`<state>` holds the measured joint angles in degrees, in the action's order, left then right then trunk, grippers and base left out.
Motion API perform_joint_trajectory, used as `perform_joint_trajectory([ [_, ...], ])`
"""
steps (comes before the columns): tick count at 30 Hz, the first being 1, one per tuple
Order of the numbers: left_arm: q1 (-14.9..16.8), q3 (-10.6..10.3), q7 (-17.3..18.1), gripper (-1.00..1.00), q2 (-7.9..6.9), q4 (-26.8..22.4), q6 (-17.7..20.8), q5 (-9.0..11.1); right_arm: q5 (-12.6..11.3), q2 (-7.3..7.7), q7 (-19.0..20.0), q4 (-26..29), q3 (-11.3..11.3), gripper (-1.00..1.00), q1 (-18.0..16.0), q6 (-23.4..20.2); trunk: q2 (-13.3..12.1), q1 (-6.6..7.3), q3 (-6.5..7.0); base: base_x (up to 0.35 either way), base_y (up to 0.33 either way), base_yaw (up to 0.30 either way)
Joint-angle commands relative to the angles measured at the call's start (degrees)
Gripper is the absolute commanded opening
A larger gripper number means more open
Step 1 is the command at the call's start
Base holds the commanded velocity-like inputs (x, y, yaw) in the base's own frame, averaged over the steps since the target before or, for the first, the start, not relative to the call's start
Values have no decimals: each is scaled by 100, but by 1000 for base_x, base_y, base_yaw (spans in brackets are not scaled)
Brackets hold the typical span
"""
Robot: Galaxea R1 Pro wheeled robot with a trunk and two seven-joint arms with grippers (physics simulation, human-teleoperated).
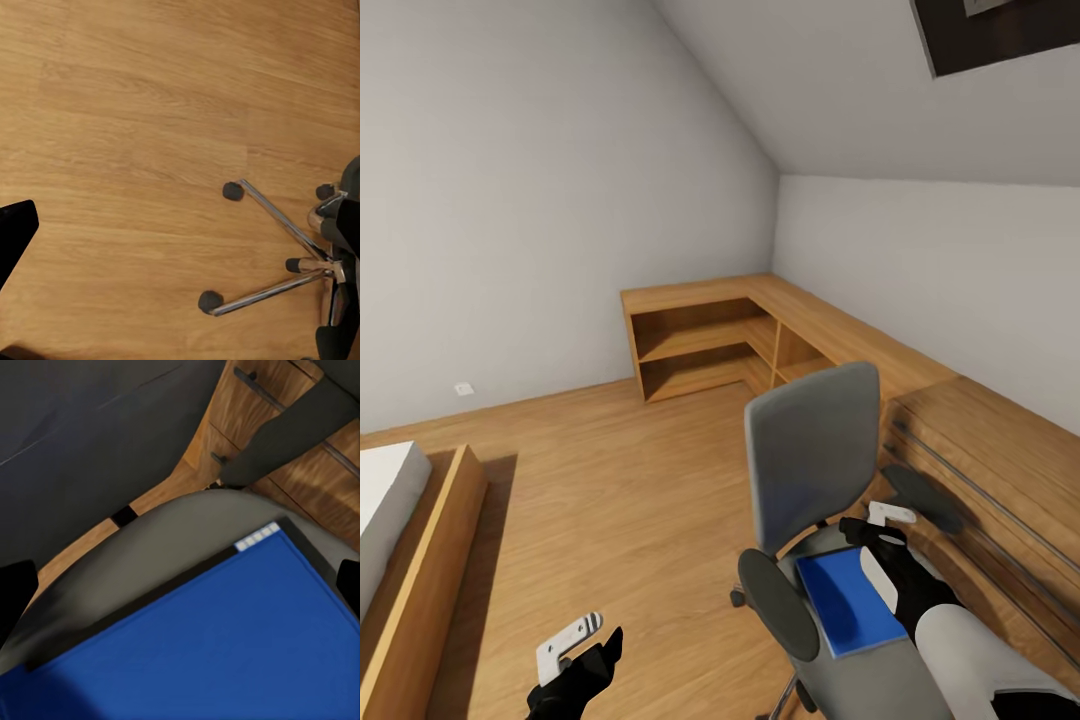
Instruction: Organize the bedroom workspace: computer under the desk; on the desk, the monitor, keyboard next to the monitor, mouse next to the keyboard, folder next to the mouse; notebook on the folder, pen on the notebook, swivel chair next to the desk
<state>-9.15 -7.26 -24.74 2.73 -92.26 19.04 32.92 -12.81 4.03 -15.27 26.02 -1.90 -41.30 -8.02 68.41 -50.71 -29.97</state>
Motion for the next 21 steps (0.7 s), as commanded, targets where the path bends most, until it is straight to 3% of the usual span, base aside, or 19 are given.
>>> perform_joint_trajectory([
  [1, 1, -3, -40, 100, 0, -11, 13, 48, -29, 4, -29, 12, -22, 100, -1, -34, 45, -23, -23, 0, 0, 0],
  [21, 1, -4, -40, 100, 0, -11, 13, 48, -29, 1, -29, 18, -22, 100, -1, -53, 847, -462, -382, 0, 0, 0],
])
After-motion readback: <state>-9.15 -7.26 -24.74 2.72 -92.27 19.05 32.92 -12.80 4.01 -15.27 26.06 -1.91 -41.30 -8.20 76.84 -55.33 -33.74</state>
